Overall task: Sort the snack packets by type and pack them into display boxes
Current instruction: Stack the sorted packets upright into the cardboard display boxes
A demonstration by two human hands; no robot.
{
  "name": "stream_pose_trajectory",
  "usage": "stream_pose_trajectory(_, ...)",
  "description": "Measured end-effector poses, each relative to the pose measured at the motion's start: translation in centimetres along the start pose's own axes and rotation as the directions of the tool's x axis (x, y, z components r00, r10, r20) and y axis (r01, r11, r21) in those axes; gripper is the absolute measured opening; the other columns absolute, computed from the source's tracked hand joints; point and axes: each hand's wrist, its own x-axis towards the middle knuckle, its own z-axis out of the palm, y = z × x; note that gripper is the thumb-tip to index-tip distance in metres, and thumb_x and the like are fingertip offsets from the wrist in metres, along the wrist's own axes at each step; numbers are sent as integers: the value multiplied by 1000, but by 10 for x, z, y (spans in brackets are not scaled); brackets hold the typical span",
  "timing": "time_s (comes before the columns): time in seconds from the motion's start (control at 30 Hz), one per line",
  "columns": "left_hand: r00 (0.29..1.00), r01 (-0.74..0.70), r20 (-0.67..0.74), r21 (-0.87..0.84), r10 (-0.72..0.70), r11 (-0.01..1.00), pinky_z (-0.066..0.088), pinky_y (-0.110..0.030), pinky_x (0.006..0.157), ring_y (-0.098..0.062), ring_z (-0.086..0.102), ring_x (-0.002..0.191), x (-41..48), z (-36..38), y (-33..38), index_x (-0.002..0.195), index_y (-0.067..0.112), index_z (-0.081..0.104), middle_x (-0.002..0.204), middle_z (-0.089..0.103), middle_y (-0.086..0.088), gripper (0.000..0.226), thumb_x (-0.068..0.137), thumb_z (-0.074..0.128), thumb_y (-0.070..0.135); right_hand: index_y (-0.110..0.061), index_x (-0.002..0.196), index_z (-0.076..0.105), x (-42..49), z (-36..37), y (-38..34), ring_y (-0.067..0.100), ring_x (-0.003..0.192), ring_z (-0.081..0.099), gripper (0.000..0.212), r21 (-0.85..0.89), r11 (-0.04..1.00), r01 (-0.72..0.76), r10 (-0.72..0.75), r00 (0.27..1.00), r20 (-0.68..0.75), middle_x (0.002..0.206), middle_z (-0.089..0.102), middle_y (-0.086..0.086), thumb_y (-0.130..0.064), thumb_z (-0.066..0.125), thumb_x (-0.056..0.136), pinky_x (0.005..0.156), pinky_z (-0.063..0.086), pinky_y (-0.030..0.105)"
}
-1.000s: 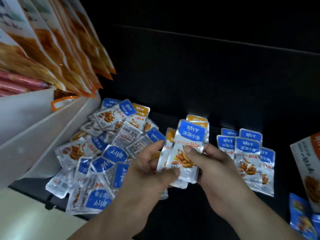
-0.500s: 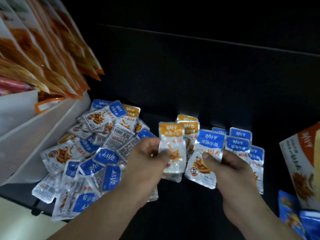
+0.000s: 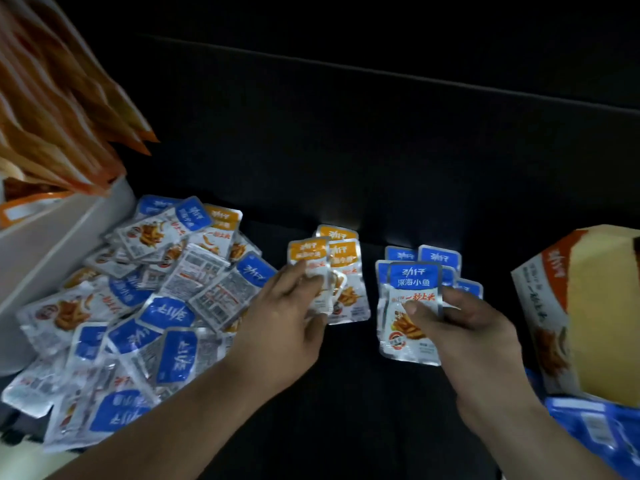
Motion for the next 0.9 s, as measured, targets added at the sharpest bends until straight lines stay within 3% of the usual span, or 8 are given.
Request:
stream_pose_trajectory(0.2, 992, -115, -54, 5, 115, 993, 50, -45, 108, -21, 49, 140, -17, 8, 1, 133, 15, 67, 149, 54, 0, 49, 86, 79, 17, -35, 113, 52, 32, -34, 8, 4, 71, 72, 41, -353, 916, 191, -252, 958, -136, 75, 75, -17, -17, 80, 88, 69, 60, 35)
stream_pose_trajectory(0.37, 997, 31, -73, 276, -11, 961, 38, -67, 114, -39, 41, 146, -28, -8, -32, 134, 15, 65, 151, 54, -13, 49, 91, 54, 34, -28, 111, 53, 53, -32, 29, 28, 96, 60, 41, -839, 523, 153, -339, 940, -40, 100, 60, -3, -52, 72, 84, 70, 48, 37)
stream_pose_trajectory(0.5, 994, 107, -36, 389, -101, 915, 32, -64, 118, -40, 42, 145, -33, -19, -63, 135, 8, 64, 150, 54, -15, 60, 91, 42, 43, -17, 100, 71, 54, -24, 35, 37, 98, 52, 30, -903, 350, 249, -584, 812, -3, 108, 54, 9, -37, 80, 79, 83, 46, 47)
stream_pose_trajectory(0.63, 999, 44, -38, 425, -31, 904, 37, -58, 117, -37, 50, 139, -35, -17, -67, 134, 8, 66, 144, 59, -13, 57, 94, 42, 40, -13, 106, 75, 32, 16, 34, 34, 110, 59, 25, -732, 332, 595, -692, 681, 240, 120, 63, 7, -24, 79, 83, 89, 53, 54)
stream_pose_trajectory(0.7, 999, 32, -20, 415, -26, 909, 38, -56, 118, -34, 51, 140, -36, -15, -70, 139, 11, 63, 149, 57, -12, 56, 97, 40, 39, -19, 121, 73, 16, 48, 30, 27, 132, 54, 35, -604, 323, 729, -623, 644, 444, 138, 61, 1, -37, 69, 91, 103, 52, 51)
stream_pose_trajectory(0.77, 1000, 10, -2, 415, -10, 910, 38, -56, 119, -33, 48, 144, -38, -13, -76, 144, 13, 59, 154, 52, -12, 56, 100, 37, 38, -33, 146, 55, 2, 79, 28, 16, 156, 23, 58, -580, 294, 760, -414, 648, 639, 163, 38, -9, -59, 43, 96, 123, 32, 45)
stream_pose_trajectory(0.83, 1000, -4, 9, 404, 1, 915, 36, -55, 120, -32, 46, 146, -40, -14, -81, 147, 15, 57, 156, 50, -13, 55, 101, 35, 36, -43, 159, 26, -5, 103, 29, 10, 158, -10, 75, -628, 234, 742, -206, 669, 714, 172, 8, -15, -72, 17, 91, 130, 9, 43)
stream_pose_trajectory(0.9, 1000, -14, -1, 401, 16, 916, 36, -54, 121, -31, 45, 146, -43, -17, -87, 147, 16, 57, 157, 49, -13, 54, 101, 36, 35, -46, 161, 13, -7, 115, 30, 10, 155, -23, 72, -678, 179, 713, -106, 699, 707, 171, -7, -16, -72, 9, 94, 129, 0, 43)
